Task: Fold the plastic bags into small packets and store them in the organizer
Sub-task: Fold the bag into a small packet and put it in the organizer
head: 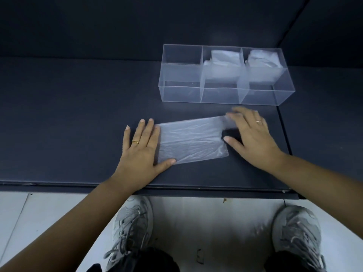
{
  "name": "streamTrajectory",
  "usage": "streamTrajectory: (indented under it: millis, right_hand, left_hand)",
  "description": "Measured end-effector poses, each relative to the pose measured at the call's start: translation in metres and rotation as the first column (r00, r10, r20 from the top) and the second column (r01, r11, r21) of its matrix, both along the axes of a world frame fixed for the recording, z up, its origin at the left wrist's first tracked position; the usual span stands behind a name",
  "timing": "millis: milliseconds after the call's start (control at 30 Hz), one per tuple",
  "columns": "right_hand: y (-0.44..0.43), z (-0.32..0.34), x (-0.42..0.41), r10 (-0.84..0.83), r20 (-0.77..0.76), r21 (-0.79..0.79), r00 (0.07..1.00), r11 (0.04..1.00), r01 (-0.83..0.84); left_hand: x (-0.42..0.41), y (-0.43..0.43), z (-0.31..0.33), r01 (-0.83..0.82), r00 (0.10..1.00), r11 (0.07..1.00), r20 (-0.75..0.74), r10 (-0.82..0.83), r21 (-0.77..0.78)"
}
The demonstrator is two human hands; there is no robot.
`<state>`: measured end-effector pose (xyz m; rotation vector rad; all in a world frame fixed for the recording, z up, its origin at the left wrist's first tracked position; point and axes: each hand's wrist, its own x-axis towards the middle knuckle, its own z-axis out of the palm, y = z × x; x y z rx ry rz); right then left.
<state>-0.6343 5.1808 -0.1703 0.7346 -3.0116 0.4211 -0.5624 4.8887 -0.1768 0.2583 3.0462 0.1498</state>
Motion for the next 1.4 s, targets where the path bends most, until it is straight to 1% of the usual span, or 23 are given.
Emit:
streamTrajectory:
  millis: [67,133,200,300,367,467,500,567,633,700,767,800,867,933,1000,1100,1167,1233,1267,1300,1333,1367,1400]
  right_hand:
    - [0.003,0.007,0.011,0.164,0.036,-0.076,0.986,0.984,-0.161]
    - [0.002,0.006,0.022,0.243,0.081,-0.064,0.967,0.969,-0.238]
    - [0.001,0.005,0.026,0.232,0.082,-0.081,0.969,0.971,-0.226]
    - [-0.004,0.006,0.023,0.226,0.106,-0.069,0.968,0.973,-0.220]
    - [-0.004,0.010,0.020,0.210,0.200,-0.100,0.957,0.976,-0.194]
    - [0.004,0.023,0.017,0.154,0.393,-0.269,0.906,0.962,-0.046]
    - [0.008,0.029,0.016,0.126,0.406,-0.279,0.905,0.960,-0.009]
    - [0.011,0.038,0.017,0.059,0.294,-0.200,0.954,0.980,0.001]
    - [0.001,0.046,0.022,0.089,0.197,-0.077,0.976,0.994,-0.075]
    - [-0.017,0.044,0.027,0.196,0.155,0.042,0.968,0.978,-0.205]
    - [-0.030,0.031,0.029,0.251,0.113,0.102,0.961,0.960,-0.263]
    - [-0.033,0.027,0.029,0.232,0.098,0.063,0.968,0.969,-0.239]
    - [-0.030,0.023,0.024,0.119,0.164,-0.135,0.979,0.986,-0.098]
    - [-0.020,0.023,0.014,-0.005,0.318,-0.302,0.948,0.947,0.107]
    - [-0.012,0.023,0.003,-0.082,0.446,-0.341,0.891,0.905,0.255]
    - [-0.014,0.020,-0.008,-0.143,0.512,-0.349,0.847,0.866,0.357]
    - [-0.018,0.016,-0.013,-0.178,0.513,-0.345,0.840,0.853,0.392]
    - [-0.022,0.014,-0.017,-0.212,0.506,-0.321,0.836,0.853,0.411]
    - [-0.024,0.014,-0.019,-0.222,0.505,-0.311,0.834,0.855,0.415]
    - [-0.026,0.015,-0.021,-0.231,0.504,-0.297,0.832,0.858,0.418]
    - [-0.027,0.015,-0.023,-0.241,0.502,-0.282,0.831,0.862,0.420]
    - [-0.029,0.015,-0.024,-0.250,0.497,-0.272,0.831,0.864,0.424]
    - [-0.030,0.014,-0.025,-0.260,0.486,-0.267,0.834,0.865,0.425]
  left_hand:
    - [0.001,0.007,0.006,0.115,0.988,0.983,-0.122,-0.098,0.142]
    - [0.005,0.019,0.007,0.246,0.963,0.938,-0.172,-0.208,0.245]
    - [0.012,0.031,0.003,0.298,0.952,0.922,-0.141,-0.270,0.247]
    - [0.017,0.038,-0.003,0.257,0.963,0.937,-0.137,-0.230,0.236]
    - [0.016,0.039,-0.003,0.211,0.971,0.944,-0.165,-0.173,0.254]
    - [0.014,0.043,-0.003,0.221,0.946,0.943,-0.290,-0.146,0.248]
    - [0.014,0.044,-0.003,0.235,0.932,0.941,-0.331,-0.148,0.242]
    - [0.013,0.045,0.001,0.252,0.919,0.934,-0.364,-0.150,0.252]
    - [0.013,0.045,0.006,0.244,0.927,0.931,-0.349,-0.140,0.273]
    - [0.012,0.046,0.011,0.226,0.940,0.929,-0.317,-0.129,0.291]
    - [0.011,0.044,0.018,0.178,0.966,0.922,-0.238,-0.098,0.343]
    - [0.010,0.042,0.021,0.126,0.982,0.916,-0.177,-0.062,0.381]
    - [0.007,0.030,0.023,0.001,0.997,0.897,-0.066,0.032,0.443]
    - [-0.001,0.010,0.024,-0.167,0.985,0.813,0.064,0.158,0.558]
    - [-0.009,-0.011,0.027,-0.358,0.934,0.637,0.254,0.253,0.683]
    - [-0.021,-0.029,0.026,-0.551,0.831,0.412,0.433,0.350,0.725]
    - [-0.026,-0.034,0.024,-0.609,0.785,0.340,0.486,0.383,0.716]
    - [-0.027,-0.035,0.023,-0.627,0.773,0.368,0.491,0.403,0.686]
    - [-0.025,-0.034,0.023,-0.619,0.779,0.419,0.453,0.433,0.664]
    - [-0.022,-0.031,0.022,-0.591,0.797,0.509,0.354,0.489,0.626]
    - [-0.018,-0.027,0.023,-0.527,0.827,0.631,0.171,0.536,0.570]
    - [-0.013,-0.019,0.024,-0.413,0.860,0.760,-0.058,0.506,0.502]
    - [-0.007,-0.007,0.026,-0.260,0.892,0.865,-0.237,0.386,0.429]
